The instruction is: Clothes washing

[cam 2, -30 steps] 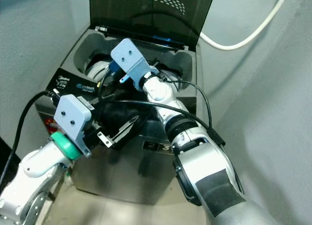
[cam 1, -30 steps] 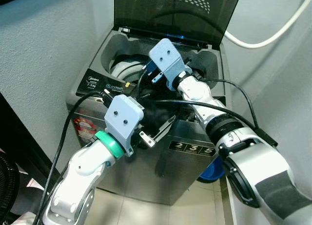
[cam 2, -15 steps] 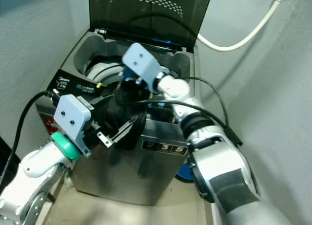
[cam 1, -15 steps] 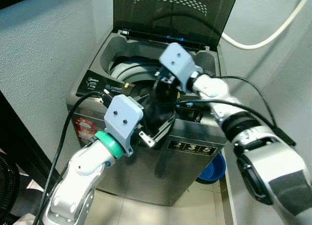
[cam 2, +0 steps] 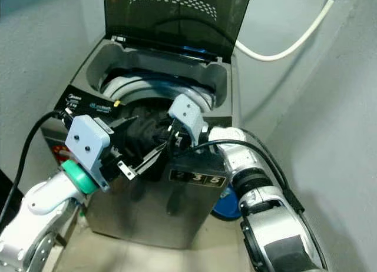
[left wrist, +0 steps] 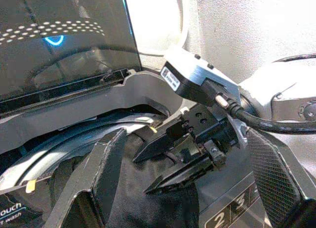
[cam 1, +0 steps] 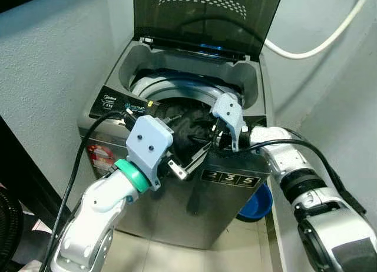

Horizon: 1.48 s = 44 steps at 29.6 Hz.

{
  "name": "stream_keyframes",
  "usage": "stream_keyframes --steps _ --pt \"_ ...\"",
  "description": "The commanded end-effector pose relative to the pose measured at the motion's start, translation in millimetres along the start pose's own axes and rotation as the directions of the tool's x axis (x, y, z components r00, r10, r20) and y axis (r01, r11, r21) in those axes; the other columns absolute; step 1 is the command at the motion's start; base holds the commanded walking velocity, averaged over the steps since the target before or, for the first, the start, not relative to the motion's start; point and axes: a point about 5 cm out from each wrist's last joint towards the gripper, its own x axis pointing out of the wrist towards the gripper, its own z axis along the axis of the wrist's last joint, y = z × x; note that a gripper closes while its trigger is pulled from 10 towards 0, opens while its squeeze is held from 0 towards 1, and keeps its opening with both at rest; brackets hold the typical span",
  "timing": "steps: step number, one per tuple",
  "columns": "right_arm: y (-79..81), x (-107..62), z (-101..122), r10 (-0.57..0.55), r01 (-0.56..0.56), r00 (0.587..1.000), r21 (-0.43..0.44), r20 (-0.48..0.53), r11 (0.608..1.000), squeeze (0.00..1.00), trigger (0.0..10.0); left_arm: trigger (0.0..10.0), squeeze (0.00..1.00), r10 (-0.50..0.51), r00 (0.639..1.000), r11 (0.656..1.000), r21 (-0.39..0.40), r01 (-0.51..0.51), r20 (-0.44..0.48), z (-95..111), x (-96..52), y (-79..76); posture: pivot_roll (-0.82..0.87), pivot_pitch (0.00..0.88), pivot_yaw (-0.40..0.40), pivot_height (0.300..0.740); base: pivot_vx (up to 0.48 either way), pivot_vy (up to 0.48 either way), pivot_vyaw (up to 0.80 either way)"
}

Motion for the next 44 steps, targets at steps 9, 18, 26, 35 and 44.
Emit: stream_keyframes --steps 9,18,26,35,44 --pt "3.9 7.3 -4 -0.072 0.071 0.997 -0.046 -0.034 0.996 0.00 10.0 10.0 0.00 -0.013 1.000 1.000 -0.016 0.013 -0.005 -1 -1.7 -3.5 0.12 0.029 -0.057 0.740 0.000 0.000 0.00" --pt "5.1 4.8 -8 -0.100 0.095 0.993 -0.084 -0.057 0.992 0.00 0.0 10.0 0.00 -0.011 1.000 1.000 -0.015 0.011 -0.003 0 -2.0 -3.1 0.12 0.027 -0.057 0.740 0.000 0.000 0.00" --pt "8.7 2.8 -14 -0.057 0.051 0.995 -0.067 -0.088 0.996 0.00 0.0 10.0 0.00 -0.013 1.000 1.000 -0.016 0.013 -0.003 0 -1.1 -2.5 0.11 0.030 -0.053 0.740 0.000 0.000 0.00" --pt "12.6 1.9 -18 -0.012 0.006 0.994 -0.057 -0.111 0.998 0.00 0.0 10.0 0.00 -0.007 1.000 1.000 -0.019 0.007 -0.005 -1 -0.7 -2.5 0.12 0.034 -0.059 0.740 0.000 0.000 0.00" --pt "10.1 2.6 -13 -0.023 0.019 0.996 -0.052 -0.082 0.998 0.00 0.0 10.0 0.00 0.000 1.000 1.000 -0.018 0.000 -0.005 -1 -0.6 -2.1 0.12 0.034 -0.061 0.740 0.000 0.000 0.00"
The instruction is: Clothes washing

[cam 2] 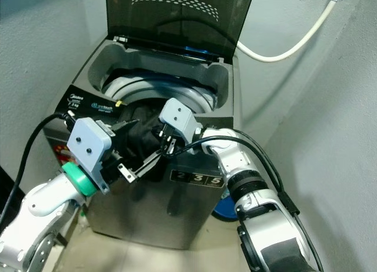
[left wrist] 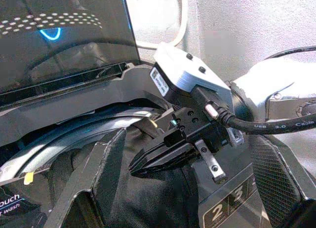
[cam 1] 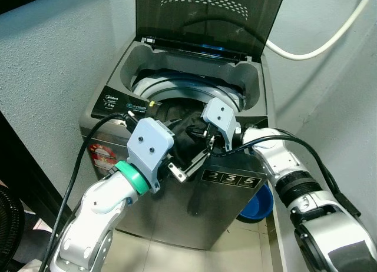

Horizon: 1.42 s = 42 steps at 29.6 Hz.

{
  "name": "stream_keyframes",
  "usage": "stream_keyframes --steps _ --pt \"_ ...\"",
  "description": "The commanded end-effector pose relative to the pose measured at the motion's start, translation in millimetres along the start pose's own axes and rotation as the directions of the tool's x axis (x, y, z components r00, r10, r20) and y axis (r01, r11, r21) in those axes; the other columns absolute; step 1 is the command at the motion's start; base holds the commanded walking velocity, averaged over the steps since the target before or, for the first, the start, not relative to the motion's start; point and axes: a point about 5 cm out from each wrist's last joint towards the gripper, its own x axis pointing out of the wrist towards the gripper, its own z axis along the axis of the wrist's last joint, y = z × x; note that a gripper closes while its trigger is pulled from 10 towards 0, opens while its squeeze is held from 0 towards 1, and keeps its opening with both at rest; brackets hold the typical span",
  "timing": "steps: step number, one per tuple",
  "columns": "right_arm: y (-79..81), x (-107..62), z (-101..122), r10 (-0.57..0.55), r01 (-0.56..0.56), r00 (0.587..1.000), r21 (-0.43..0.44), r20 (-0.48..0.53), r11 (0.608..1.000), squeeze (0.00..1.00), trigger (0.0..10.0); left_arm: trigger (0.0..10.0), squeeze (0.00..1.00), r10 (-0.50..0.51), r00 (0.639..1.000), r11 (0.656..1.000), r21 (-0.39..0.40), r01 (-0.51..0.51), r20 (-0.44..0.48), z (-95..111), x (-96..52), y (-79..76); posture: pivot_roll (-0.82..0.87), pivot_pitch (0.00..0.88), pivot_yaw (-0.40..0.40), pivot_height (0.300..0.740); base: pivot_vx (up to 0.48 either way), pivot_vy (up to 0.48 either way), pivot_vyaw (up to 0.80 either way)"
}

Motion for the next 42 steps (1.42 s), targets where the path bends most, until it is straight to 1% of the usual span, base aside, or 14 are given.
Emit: stream_keyframes --steps 1,3,4,5,6,7,17,22,29,30,32,33,37,42 --pt "2.6 -1.1 -6 -0.009 0.010 1.000 0.042 -0.006 0.999 0.00 0.0 10.0 0.00 0.007 1.000 1.000 -0.006 -0.007 0.010 2 0.2 -0.3 0.12 0.036 -0.061 0.740 0.000 0.000 0.00" --pt "2.6 -1.1 -6 -0.009 0.010 1.000 0.042 -0.006 0.999 0.00 0.0 10.0 0.00 0.007 1.000 1.000 -0.006 -0.007 0.010 2 0.2 -0.3 0.12 0.036 -0.061 0.740 0.000 0.000 0.00" --pt "-5.8 -1.9 4 -0.065 0.061 0.996 0.065 0.054 0.996 0.00 10.0 10.0 0.00 0.009 1.000 1.000 -0.005 -0.009 0.010 2 0.0 -0.3 0.12 0.036 -0.061 0.740 0.000 0.000 0.00" --pt "-11.6 -4.1 13 -0.081 0.074 0.992 0.078 0.097 0.994 0.41 10.0 10.0 0.00 0.009 1.000 1.000 -0.004 -0.009 0.009 2 -0.4 -0.2 0.12 0.036 -0.058 0.740 0.000 0.000 0.00" --pt "-11.6 -4.1 13 -0.081 0.074 0.992 0.078 0.097 0.994 0.41 10.0 10.0 0.00 0.009 1.000 1.000 -0.004 -0.009 0.009 2 -0.4 -0.2 0.12 0.036 -0.058 0.740 0.000 0.000 0.00" --pt "-14.3 -7.0 20 -0.067 0.056 0.989 0.082 0.130 0.995 1.00 10.0 10.0 0.00 0.010 1.000 1.000 -0.004 -0.010 0.009 2 -0.7 -0.1 0.11 0.036 -0.058 0.740 0.000 0.000 0.00" --pt "-4.5 -6.6 31 0.025 -0.036 0.984 0.059 0.177 0.998 1.00 10.0 10.0 0.00 0.007 1.000 1.000 -0.007 -0.007 0.009 2 -0.1 -0.9 0.11 0.038 -0.056 0.740 0.000 0.000 0.00" --pt "17.1 6.7 26 0.089 -0.098 0.982 0.045 0.169 0.994 1.00 10.0 10.0 0.00 0.008 1.000 1.000 -0.006 -0.008 0.007 1 0.0 -0.5 0.12 0.042 -0.057 0.740 0.000 0.000 0.00" --pt "26.1 18.3 22 0.061 -0.070 0.987 0.049 0.151 0.996 1.00 10.0 10.0 0.00 0.010 1.000 1.000 -0.008 -0.010 0.006 1 -0.2 -0.7 0.12 0.042 -0.057 0.740 0.000 0.000 0.00" --pt "28.0 21.3 20 0.037 -0.042 0.990 0.035 0.134 0.999 0.52 10.0 10.0 0.00 0.011 1.000 1.000 -0.008 -0.011 0.006 1 -0.2 -0.9 0.12 0.044 -0.060 0.740 0.000 0.000 0.00" --pt "28.0 21.3 20 0.037 -0.042 0.990 0.035 0.134 0.999 0.52 10.0 10.0 0.00 0.011 1.000 1.000 -0.008 -0.011 0.006 1 -0.2 -0.9 0.12 0.044 -0.060 0.740 0.000 0.000 0.00" --pt "29.9 24.0 19 0.008 -0.012 0.992 0.032 0.122 0.999 0.00 10.0 10.0 0.00 0.011 1.000 1.000 -0.008 -0.011 0.006 1 -0.3 -1.2 0.12 0.044 -0.061 0.740 0.000 0.000 0.00" --pt "35.3 29.6 15 -0.043 0.039 0.993 0.041 0.106 0.998 0.00 10.0 10.0 0.00 0.012 1.000 1.000 -0.009 -0.012 0.006 1 -0.3 -1.7 0.12 0.044 -0.061 0.740 0.000 0.000 0.00" --pt "39.1 32.0 8 -0.083 0.082 0.995 0.009 0.061 0.997 0.00 10.0 10.0 0.00 0.011 1.000 1.000 -0.009 -0.011 0.006 1 -0.4 -1.7 0.12 0.044 -0.062 0.740 0.000 0.000 0.00"
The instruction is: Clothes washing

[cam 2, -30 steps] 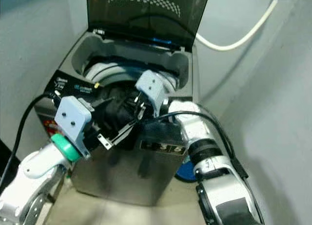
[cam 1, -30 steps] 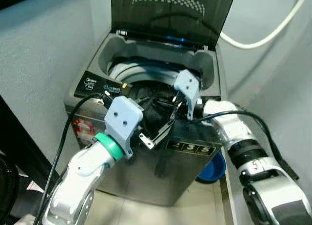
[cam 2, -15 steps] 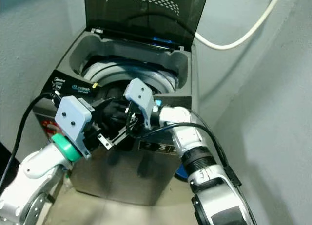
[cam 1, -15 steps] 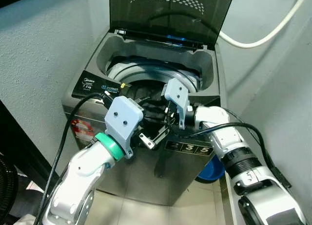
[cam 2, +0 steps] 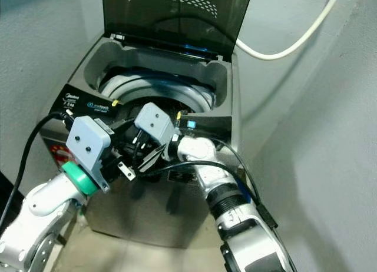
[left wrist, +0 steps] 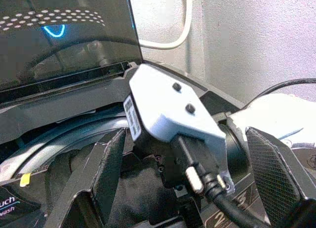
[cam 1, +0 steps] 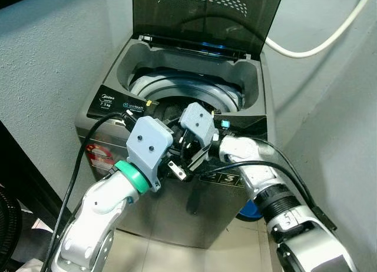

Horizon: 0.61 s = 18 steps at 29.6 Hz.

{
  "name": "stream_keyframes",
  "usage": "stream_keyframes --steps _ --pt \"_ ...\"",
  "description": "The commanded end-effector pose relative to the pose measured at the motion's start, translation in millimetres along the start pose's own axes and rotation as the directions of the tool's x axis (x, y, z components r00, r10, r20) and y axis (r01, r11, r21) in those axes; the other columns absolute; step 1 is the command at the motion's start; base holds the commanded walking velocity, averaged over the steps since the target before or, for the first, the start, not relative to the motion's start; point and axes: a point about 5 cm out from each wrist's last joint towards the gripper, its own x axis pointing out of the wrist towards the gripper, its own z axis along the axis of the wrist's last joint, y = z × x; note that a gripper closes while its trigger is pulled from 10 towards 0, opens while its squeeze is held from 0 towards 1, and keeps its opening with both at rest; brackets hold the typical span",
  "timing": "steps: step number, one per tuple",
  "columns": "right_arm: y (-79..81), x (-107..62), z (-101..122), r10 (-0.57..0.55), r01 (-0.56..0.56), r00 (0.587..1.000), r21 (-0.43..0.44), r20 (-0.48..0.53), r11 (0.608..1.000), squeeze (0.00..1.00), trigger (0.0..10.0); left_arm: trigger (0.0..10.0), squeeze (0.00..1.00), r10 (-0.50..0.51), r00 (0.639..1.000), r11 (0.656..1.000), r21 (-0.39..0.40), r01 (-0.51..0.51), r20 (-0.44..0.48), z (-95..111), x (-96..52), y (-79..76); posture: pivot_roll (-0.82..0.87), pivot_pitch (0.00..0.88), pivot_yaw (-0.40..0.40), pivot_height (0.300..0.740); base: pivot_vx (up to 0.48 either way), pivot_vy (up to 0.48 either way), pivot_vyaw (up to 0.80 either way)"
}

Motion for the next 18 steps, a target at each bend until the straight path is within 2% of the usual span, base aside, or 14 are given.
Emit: stream_keyframes --steps 1,13,14,15,16,18 --pt "3.1 -2.4 -9 -0.010 0.009 0.999 -0.009 -0.036 1.000 0.00 10.0 10.0 0.00 -0.006 1.000 1.000 -0.007 0.006 0.002 1 -0.6 -2.2 0.12 0.044 -0.062 0.740 0.000 0.000 0.00" --pt "5.0 -5.0 -19 -0.038 0.030 0.996 -0.097 -0.081 0.995 0.00 10.0 10.0 0.00 -0.006 1.000 1.000 -0.008 0.006 0.004 1 -0.4 -2.4 0.12 0.038 -0.065 0.740 0.000 0.000 0.00" --pt "5.5 -5.2 -20 -0.038 0.029 0.996 -0.103 -0.087 0.994 0.00 8.3 10.0 0.00 -0.006 1.000 1.000 -0.008 0.006 0.004 1 -0.4 -2.4 0.12 0.036 -0.065 0.740 0.000 0.000 0.00" --pt "5.9 -5.1 -21 -0.040 0.030 0.995 -0.109 -0.090 0.994 0.00 5.9 10.0 0.00 -0.006 1.000 1.000 -0.008 0.006 0.004 1 -0.5 -2.3 0.12 0.036 -0.065 0.740 0.000 0.000 0.00" --pt "6.5 -5.4 -22 -0.044 0.032 0.994 -0.122 -0.098 0.992 0.00 3.0 10.0 0.00 -0.006 1.000 1.000 -0.008 0.006 0.005 1 -0.4 -2.2 0.12 0.036 -0.065 0.740 0.000 0.000 0.00" --pt "6.5 -5.4 -22 -0.044 0.032 0.994 -0.122 -0.098 0.992 0.00 3.0 10.0 0.00 -0.006 1.000 1.000 -0.008 0.006 0.005 1 -0.4 -2.2 0.12 0.036 -0.065 0.740 0.000 0.000 0.00"
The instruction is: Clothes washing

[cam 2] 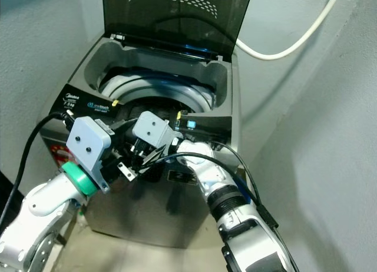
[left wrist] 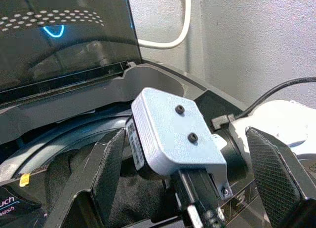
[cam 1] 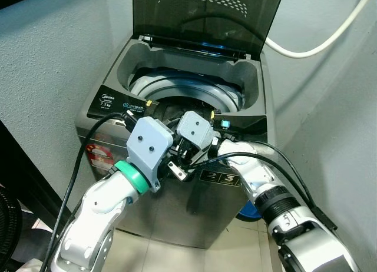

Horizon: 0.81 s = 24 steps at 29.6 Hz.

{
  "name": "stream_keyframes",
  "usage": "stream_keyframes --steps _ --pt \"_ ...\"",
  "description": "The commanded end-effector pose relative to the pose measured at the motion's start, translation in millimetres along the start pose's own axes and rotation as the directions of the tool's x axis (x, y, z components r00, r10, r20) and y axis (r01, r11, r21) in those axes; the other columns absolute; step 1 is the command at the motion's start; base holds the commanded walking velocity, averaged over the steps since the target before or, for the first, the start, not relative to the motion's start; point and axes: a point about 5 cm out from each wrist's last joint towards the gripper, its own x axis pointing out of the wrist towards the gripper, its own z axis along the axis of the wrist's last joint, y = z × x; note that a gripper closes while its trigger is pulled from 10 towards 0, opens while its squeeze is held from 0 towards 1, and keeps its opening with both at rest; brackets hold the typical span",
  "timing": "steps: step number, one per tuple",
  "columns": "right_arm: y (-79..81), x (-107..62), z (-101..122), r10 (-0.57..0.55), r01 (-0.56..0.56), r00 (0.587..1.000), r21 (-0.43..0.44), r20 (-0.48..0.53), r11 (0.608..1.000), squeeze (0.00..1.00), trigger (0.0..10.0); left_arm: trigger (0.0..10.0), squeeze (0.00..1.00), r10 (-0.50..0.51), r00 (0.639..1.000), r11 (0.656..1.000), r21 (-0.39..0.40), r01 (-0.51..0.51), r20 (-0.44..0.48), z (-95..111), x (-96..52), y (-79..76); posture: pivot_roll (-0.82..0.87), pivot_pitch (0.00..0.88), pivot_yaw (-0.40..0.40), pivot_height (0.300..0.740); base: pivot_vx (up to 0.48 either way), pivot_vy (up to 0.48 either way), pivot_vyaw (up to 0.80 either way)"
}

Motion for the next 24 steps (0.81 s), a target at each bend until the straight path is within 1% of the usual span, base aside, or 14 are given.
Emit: stream_keyframes --steps 1,19,24 --pt "4.9 -5.5 -16 0.001 -0.002 0.997 -0.008 -0.072 1.000 0.00 0.0 10.0 0.00 -0.004 1.000 1.000 -0.008 0.004 0.005 1 -0.4 -1.9 0.12 0.036 -0.065 0.740 0.000 0.000 0.00" --pt "0.5 -6.9 -17 -0.016 0.016 0.998 -0.008 -0.067 1.000 0.00 0.0 10.0 0.00 -0.004 1.000 1.000 -0.010 0.004 0.006 2 -0.5 -2.2 0.12 0.044 -0.063 0.740 0.000 0.000 0.00" --pt "-7.3 -7.4 -12 -0.055 0.055 0.998 0.012 -0.029 0.998 0.00 0.0 10.0 0.00 -0.005 1.000 1.000 -0.011 0.005 0.006 2 -0.1 -2.2 0.12 0.044 -0.062 0.740 0.000 0.000 0.00"
